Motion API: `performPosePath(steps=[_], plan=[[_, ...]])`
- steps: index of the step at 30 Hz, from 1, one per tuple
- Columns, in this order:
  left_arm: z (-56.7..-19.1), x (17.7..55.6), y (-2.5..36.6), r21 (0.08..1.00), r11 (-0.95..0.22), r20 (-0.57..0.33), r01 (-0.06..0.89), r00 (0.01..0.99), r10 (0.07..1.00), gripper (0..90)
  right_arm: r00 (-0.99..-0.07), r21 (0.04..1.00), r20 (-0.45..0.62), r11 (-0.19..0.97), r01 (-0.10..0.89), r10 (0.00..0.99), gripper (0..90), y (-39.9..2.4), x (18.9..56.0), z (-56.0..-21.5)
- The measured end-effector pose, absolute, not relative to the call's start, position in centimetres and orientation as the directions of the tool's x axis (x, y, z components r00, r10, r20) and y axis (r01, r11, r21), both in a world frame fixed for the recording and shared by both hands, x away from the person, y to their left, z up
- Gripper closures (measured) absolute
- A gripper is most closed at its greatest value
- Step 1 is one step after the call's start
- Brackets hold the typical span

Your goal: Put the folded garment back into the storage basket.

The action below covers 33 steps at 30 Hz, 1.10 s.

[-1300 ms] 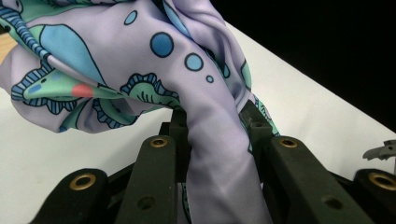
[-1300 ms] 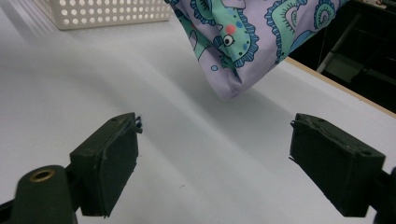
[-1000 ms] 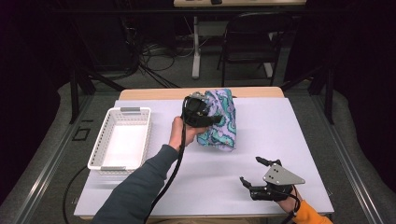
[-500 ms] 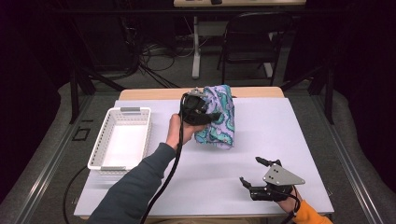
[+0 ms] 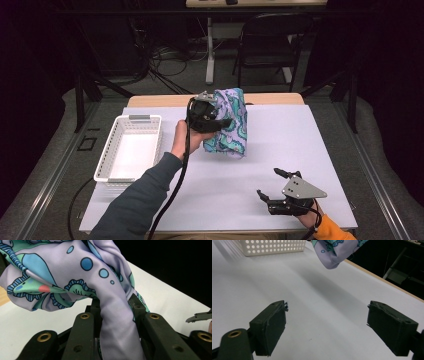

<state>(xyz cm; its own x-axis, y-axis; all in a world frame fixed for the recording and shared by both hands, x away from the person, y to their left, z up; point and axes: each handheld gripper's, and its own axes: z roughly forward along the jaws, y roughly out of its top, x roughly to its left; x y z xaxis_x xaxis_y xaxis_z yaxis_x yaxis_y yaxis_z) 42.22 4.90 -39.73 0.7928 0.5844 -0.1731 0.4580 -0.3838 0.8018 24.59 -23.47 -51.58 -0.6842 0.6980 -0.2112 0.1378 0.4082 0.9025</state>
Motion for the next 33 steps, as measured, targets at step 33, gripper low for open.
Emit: performPosePath(steps=[33], plan=[[-39.4, 41.9, 10.4, 0.799, -0.366, -0.165, 0.477, 0.759, 0.630, 72.1, -0.686, 0.901, -0.213, 0.412, 0.137, 0.695, 14.7, -23.4, 24.7, -51.6]])
